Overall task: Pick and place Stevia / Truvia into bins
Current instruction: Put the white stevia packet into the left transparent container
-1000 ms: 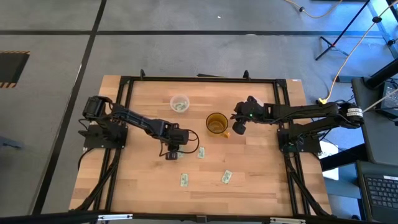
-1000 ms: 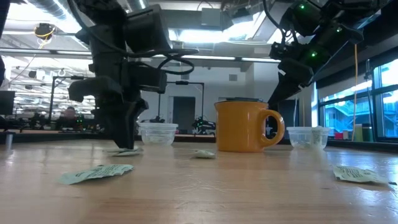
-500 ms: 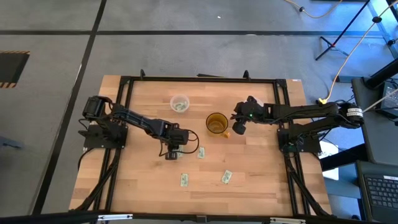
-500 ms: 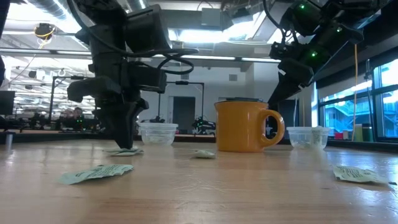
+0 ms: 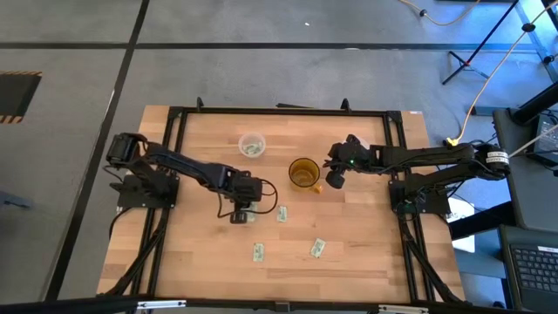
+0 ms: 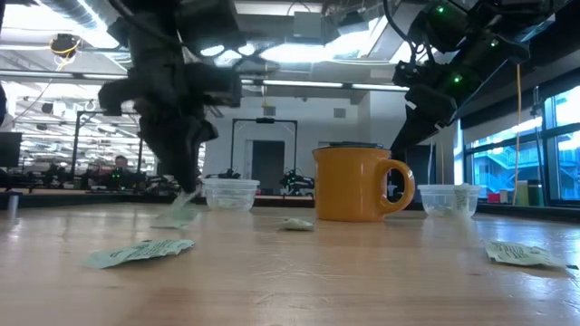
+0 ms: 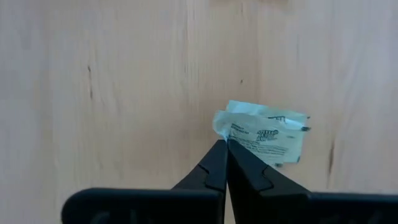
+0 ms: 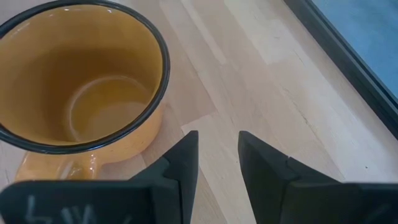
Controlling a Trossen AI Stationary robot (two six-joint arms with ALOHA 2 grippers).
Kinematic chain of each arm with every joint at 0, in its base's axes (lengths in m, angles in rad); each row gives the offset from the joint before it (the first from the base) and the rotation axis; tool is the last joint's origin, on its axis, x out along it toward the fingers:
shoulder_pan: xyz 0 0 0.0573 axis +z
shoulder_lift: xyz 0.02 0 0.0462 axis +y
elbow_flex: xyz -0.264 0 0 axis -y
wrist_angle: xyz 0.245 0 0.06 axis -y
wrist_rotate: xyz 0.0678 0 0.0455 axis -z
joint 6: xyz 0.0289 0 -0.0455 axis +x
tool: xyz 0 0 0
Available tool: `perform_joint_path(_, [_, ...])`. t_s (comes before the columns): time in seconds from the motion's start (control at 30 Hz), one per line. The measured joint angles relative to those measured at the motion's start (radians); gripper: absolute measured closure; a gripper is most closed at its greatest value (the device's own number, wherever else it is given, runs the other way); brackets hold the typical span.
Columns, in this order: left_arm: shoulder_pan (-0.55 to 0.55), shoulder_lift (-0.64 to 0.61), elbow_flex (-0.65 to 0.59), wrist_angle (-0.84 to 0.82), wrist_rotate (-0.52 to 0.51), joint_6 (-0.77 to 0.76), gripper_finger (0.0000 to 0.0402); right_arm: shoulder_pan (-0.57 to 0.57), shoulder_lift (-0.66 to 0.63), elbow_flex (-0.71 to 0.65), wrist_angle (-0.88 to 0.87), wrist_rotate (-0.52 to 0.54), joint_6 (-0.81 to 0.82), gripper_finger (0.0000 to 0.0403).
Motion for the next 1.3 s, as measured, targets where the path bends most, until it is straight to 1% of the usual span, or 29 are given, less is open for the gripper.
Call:
perform_joint_path(0.27, [0.0, -0.08, 0.002, -0.002, 0.005, 0.0, 0.0399, 0.0, 0.0, 0.0, 0.0, 0.0, 0.0, 0.0286])
perform_joint_path(0.37, [0.006, -0.112, 0.002, -0.001, -0.016, 0.017, 0.04, 0.0, 0.0, 0.0, 0.0, 0.0, 0.0, 0.0286])
perform_joint_path(0.43, [0.021, -0.133, 0.002, -0.001, -0.064, 0.026, 0.04, 0.0, 0.0, 0.0, 0.001, 0.0, 0.0, 0.0286])
perform_joint_path(0.53, [0.064, -0.158, 0.003, 0.0, -0.167, 0.022, 0.0399, 0.0, 0.0, 0.0, 0.004, 0.0, 0.0, 0.0286])
perform_joint_path(0.7, [0.179, -0.178, 0.003, 0.013, -0.367, -0.013, 0.0399, 0.0, 0.0, 0.0, 0.004, 0.0, 0.003, 0.0286])
perform_joint_path(0.77, [0.236, -0.178, 0.003, 0.021, -0.405, -0.018, 0.0399, 0.0, 0.0, 0.0, 0.004, 0.0, 0.003, 0.0286])
perform_joint_path(0.93, [0.389, -0.178, 0.003, 0.029, -0.37, -0.032, 0.04, 0.0, 0.0, 0.0, 0.004, 0.0, 0.003, 0.0286])
perform_joint_path(1.07, [0.482, -0.178, 0.003, 0.032, -0.33, -0.037, 0.0399, 0.0, 0.0, 0.0, 0.004, 0.0, 0.003, 0.0286])
perform_joint_path(1.2, [0.534, -0.16, 0.004, 0.059, -0.28, -0.071, 0.04, 0.0, 0.0, 0.0, 0.004, 0.0, 0.001, 0.0286])
perform_joint_path(1.3, [0.544, -0.129, 0.005, 0.094, -0.247, -0.056, 0.0399, -0.001, 0.0, 0.0, 0.004, 0.0, 0.0, 0.0286])
